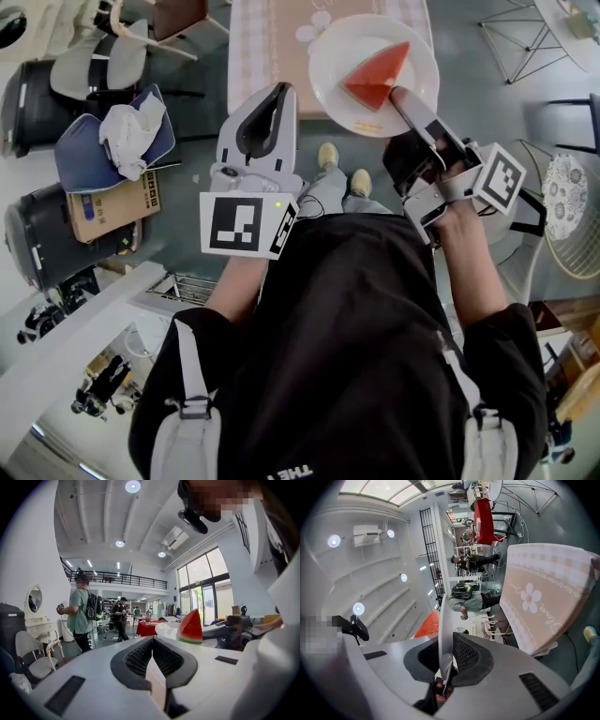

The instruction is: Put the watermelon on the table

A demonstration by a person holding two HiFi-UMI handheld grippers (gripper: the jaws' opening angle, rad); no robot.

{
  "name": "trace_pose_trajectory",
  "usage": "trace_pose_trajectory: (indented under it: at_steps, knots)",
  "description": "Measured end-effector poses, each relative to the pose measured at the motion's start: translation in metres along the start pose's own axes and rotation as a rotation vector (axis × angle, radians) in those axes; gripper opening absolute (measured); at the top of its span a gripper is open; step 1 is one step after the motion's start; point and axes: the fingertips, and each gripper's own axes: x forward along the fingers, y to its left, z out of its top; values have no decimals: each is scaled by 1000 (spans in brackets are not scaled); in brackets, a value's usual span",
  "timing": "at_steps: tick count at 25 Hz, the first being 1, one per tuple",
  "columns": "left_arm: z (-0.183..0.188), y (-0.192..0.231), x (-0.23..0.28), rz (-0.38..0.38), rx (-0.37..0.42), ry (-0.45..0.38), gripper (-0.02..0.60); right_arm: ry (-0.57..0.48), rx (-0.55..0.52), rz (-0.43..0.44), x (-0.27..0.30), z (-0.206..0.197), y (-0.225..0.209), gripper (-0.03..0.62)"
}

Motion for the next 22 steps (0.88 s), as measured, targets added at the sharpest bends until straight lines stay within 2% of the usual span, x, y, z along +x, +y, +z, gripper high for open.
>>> trace_pose_trajectory:
  at_steps: [3,11,22]
  knots:
    - [0,16,3,-2,-7,0,15,1,-1,-7,15,-2,-3,32]
    - [-2,24,7,-8,-20,-7,15,-3,-18,-1,23,-2,1,32]
    - [0,67,33,-29,-37,-16,15,-14,-40,-9,71,9,-4,32]
